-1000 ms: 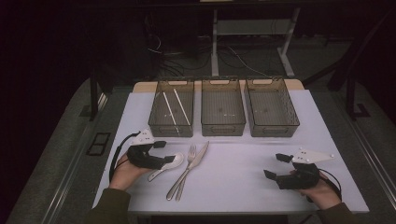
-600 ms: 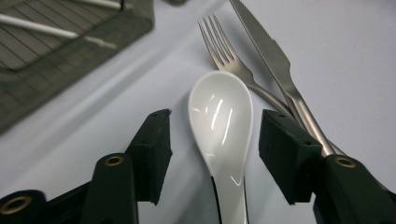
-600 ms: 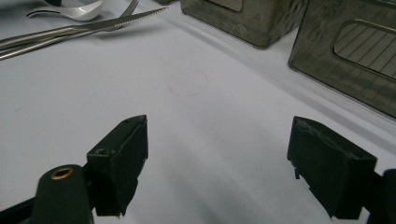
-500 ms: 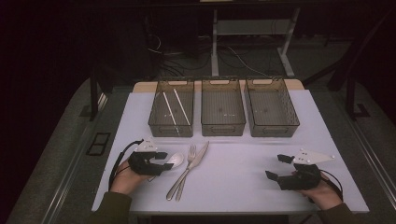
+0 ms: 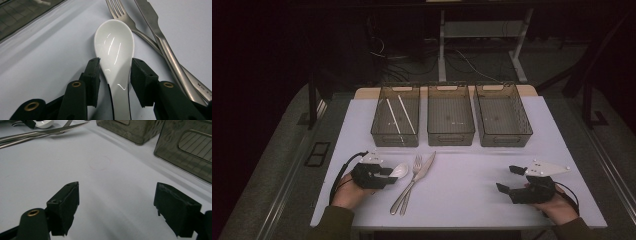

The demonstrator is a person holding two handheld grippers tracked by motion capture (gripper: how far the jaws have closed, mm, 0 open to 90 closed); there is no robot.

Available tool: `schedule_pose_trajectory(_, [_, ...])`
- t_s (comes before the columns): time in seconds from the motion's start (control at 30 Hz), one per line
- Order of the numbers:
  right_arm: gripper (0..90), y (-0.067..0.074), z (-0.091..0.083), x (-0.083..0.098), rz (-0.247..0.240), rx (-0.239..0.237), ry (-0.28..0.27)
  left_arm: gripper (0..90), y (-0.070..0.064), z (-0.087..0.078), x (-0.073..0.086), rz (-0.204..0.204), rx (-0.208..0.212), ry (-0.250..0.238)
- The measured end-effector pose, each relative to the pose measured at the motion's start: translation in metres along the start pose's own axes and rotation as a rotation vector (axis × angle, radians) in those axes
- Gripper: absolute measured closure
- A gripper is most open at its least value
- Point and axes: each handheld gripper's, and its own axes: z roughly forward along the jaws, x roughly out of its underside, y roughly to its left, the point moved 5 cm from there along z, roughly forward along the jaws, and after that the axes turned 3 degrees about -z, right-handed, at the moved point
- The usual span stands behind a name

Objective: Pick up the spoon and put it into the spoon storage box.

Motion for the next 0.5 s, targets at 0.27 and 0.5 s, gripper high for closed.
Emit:
schedule_pose_trajectory(0.27, [20.1, 0.0004, 0.0005, -0.0003, -0.004, 0.000, -0.002, 60.3, -0.0006, 0.0001, 0.0003, -0.010, -0.007, 0.002])
schedule_pose_trajectory(0.5, [20.2, 0.0012, 0.0006, -0.0007, -0.006, 0.000, 0.001, 69.9, -0.0011, -0.0005, 0.0009, -0.005, -0.012, 0.013])
